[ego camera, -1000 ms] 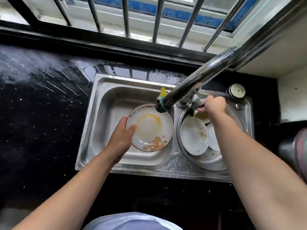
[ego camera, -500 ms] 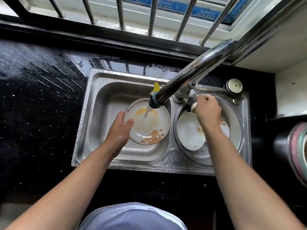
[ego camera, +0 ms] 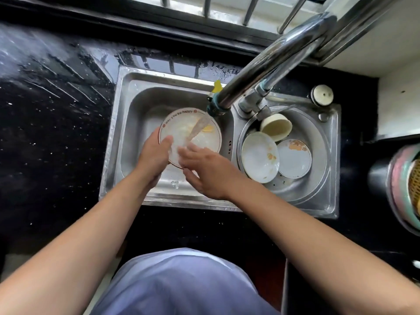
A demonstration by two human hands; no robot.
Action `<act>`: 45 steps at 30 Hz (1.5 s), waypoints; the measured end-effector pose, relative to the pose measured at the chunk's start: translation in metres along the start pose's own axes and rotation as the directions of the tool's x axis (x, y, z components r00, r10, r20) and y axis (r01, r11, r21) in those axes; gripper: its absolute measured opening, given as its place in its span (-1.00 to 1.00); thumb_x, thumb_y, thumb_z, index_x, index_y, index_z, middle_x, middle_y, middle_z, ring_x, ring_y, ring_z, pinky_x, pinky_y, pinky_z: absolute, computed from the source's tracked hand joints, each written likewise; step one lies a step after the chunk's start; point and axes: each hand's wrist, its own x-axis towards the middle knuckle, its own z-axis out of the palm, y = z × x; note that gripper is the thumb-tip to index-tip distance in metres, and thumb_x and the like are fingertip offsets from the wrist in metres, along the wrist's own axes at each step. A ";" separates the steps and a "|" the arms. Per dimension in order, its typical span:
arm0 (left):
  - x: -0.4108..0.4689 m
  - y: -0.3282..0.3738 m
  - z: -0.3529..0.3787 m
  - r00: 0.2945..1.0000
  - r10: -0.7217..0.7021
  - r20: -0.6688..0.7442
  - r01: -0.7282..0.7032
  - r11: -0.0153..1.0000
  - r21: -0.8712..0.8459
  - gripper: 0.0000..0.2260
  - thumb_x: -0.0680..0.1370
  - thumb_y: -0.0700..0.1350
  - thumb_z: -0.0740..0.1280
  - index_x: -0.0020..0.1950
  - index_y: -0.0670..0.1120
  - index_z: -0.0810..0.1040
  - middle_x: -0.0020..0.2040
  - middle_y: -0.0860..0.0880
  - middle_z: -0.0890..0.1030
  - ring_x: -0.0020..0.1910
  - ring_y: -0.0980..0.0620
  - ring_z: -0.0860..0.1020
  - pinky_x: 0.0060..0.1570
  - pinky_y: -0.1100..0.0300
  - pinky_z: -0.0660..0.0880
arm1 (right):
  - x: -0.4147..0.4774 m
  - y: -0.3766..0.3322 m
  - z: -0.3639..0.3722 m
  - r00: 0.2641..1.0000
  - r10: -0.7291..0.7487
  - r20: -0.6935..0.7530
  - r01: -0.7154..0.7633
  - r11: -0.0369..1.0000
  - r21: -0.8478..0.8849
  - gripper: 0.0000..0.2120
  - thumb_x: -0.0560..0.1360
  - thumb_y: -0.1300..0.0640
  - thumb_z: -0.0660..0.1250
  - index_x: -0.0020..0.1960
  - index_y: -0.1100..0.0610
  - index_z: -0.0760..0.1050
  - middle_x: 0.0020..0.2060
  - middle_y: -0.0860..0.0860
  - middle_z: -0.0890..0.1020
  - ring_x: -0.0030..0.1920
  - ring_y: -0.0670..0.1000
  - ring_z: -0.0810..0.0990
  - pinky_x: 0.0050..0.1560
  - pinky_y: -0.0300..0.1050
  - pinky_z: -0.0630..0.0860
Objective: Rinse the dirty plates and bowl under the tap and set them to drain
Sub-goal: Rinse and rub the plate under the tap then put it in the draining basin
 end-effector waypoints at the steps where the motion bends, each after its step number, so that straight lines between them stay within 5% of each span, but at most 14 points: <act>1: -0.001 -0.001 0.001 1.000 -0.017 0.006 0.017 1.000 0.000 -0.69 0.58 -0.10 0.22 0.20 0.18 0.63 0.09 0.02 0.74 0.06 -0.04 0.69 -0.14 0.07 0.65 | -0.007 0.007 0.002 0.999 0.043 0.013 -0.042 0.999 -0.031 -0.69 0.68 0.04 0.10 0.23 0.15 0.53 0.51 0.03 0.38 0.51 0.14 0.33 0.47 0.12 0.32; 5: -0.005 -0.009 0.007 0.997 -0.037 0.062 0.036 0.999 0.007 -0.68 0.58 -0.08 0.18 0.26 0.09 0.59 0.16 -0.08 0.71 0.10 -0.15 0.67 -0.13 -0.05 0.68 | 0.023 0.013 -0.005 0.967 0.244 -0.066 -0.251 0.959 -0.130 -0.51 0.69 -0.03 0.07 0.47 0.28 0.33 0.51 0.24 0.33 0.50 0.22 0.30 0.54 0.10 0.18; 10: -0.007 -0.011 0.004 0.999 -0.038 0.030 0.040 0.997 -0.070 -0.70 0.57 -0.13 0.21 0.23 0.08 0.61 0.13 -0.05 0.74 0.09 -0.04 0.72 -0.09 0.07 0.65 | 0.014 -0.006 0.009 0.999 0.032 -0.024 -0.030 0.997 0.077 -0.53 0.65 -0.05 0.20 0.45 0.19 0.41 0.54 0.17 0.35 0.54 0.22 0.31 0.52 0.11 0.28; 15: -0.008 -0.017 0.003 0.995 -0.090 0.039 0.093 0.992 -0.085 -0.78 0.55 -0.08 0.23 0.09 0.17 0.59 0.14 -0.05 0.69 0.07 -0.07 0.70 -0.20 0.05 0.68 | 0.001 0.018 0.006 0.971 0.231 -0.055 -0.233 0.972 -0.033 -0.60 0.69 -0.07 0.13 0.27 0.25 0.46 0.37 0.20 0.46 0.39 0.20 0.39 0.46 0.15 0.28; 20: -0.008 -0.018 0.004 0.993 -0.110 0.041 0.114 0.987 -0.111 -0.83 0.49 0.01 0.34 0.04 0.03 0.60 0.05 -0.11 0.74 -0.06 -0.05 0.71 -0.25 0.09 0.65 | 0.027 -0.009 0.005 0.992 0.106 -0.064 -0.092 0.976 0.196 -0.57 0.66 -0.01 0.21 0.41 0.23 0.42 0.42 0.26 0.44 0.41 0.28 0.41 0.42 0.17 0.36; 27: -0.004 -0.015 0.005 0.980 -0.191 0.059 0.200 0.940 -0.276 -0.75 0.54 -0.02 0.33 0.21 -0.01 0.53 0.14 -0.12 0.68 -0.02 -0.08 0.71 -0.17 0.01 0.68 | 0.002 0.014 0.028 0.975 0.204 -0.091 -0.201 0.979 0.037 -0.54 0.69 0.10 0.21 0.57 0.14 0.30 0.57 0.18 0.33 0.56 0.16 0.30 0.58 0.15 0.08; 29: -0.007 -0.013 0.004 0.973 -0.215 0.085 0.231 0.927 -0.296 -0.69 0.53 0.10 0.36 0.20 -0.02 0.54 0.06 -0.11 0.68 -0.13 -0.04 0.71 -0.25 0.05 0.66 | 0.002 0.014 0.026 0.974 0.178 -0.139 -0.173 0.984 0.047 -0.61 0.69 0.17 0.21 0.51 0.15 0.40 0.48 0.20 0.46 0.47 0.19 0.44 0.51 0.19 0.24; 32: -0.014 -0.014 -0.002 0.959 -0.244 0.142 0.279 0.893 -0.352 -0.53 0.54 0.32 0.25 0.17 -0.03 0.59 -0.05 -0.09 0.70 -0.14 -0.04 0.71 -0.27 0.04 0.63 | -0.001 0.009 0.024 0.941 0.181 -0.284 -0.154 0.981 0.117 -0.69 0.65 0.20 0.26 0.37 0.07 0.53 0.19 0.08 0.68 0.16 0.18 0.63 0.16 0.08 0.54; 35: -0.021 -0.023 -0.001 0.925 -0.358 0.130 0.380 0.841 -0.386 -0.48 0.65 0.30 0.07 0.24 -0.07 0.56 0.11 -0.19 0.69 0.00 -0.14 0.68 -0.15 -0.03 0.61 | 0.002 0.000 0.023 0.924 0.284 -0.255 -0.229 0.947 0.223 -0.68 0.66 0.12 0.24 0.37 -0.08 0.53 0.04 0.00 0.74 0.04 0.17 0.65 -0.07 0.00 0.52; 39: -0.034 -0.031 0.011 0.793 -0.524 0.309 0.608 0.652 -0.454 -0.43 0.68 0.30 0.00 0.13 -0.16 0.52 -0.16 -0.18 0.71 -0.22 -0.14 0.73 -0.22 -0.04 0.66 | 0.013 -0.013 0.027 0.871 0.475 -0.126 -0.343 0.772 0.535 -0.87 0.61 0.07 0.30 0.10 0.03 0.59 -0.15 0.10 0.72 -0.12 0.17 0.63 -0.14 0.01 0.53; 41: -0.036 -0.033 0.015 0.749 -0.521 0.410 0.662 0.558 -0.501 -0.38 0.66 0.32 0.02 0.20 -0.20 0.53 -0.12 -0.20 0.72 -0.20 -0.15 0.73 -0.20 -0.03 0.67 | 0.019 -0.018 0.029 0.810 0.580 -0.089 -0.359 0.610 0.707 -0.86 0.60 0.07 0.32 -0.07 0.12 0.57 -0.21 0.10 0.69 -0.18 0.12 0.60 -0.19 -0.04 0.46; 43: -0.035 -0.034 0.017 0.751 -0.504 0.427 0.654 0.482 -0.583 -0.39 0.66 0.27 0.09 0.36 -0.22 0.51 0.09 -0.24 0.71 -0.03 -0.20 0.72 -0.05 -0.07 0.64 | 0.022 -0.021 0.031 0.732 0.682 0.001 -0.326 0.349 0.879 -0.83 0.61 0.09 0.34 -0.01 0.19 0.61 -0.11 0.18 0.72 -0.08 0.19 0.67 -0.05 0.10 0.58; 45: -0.033 -0.032 0.018 0.809 -0.462 0.365 0.568 0.449 -0.690 -0.49 0.69 0.14 0.16 0.45 -0.22 0.47 0.08 -0.25 0.73 -0.01 -0.20 0.73 -0.02 -0.03 0.64 | 0.023 -0.021 0.032 0.704 0.691 0.166 -0.202 -0.029 0.979 -0.77 0.65 0.16 0.31 0.20 0.28 0.59 0.12 0.29 0.69 0.06 0.21 0.67 0.17 0.24 0.60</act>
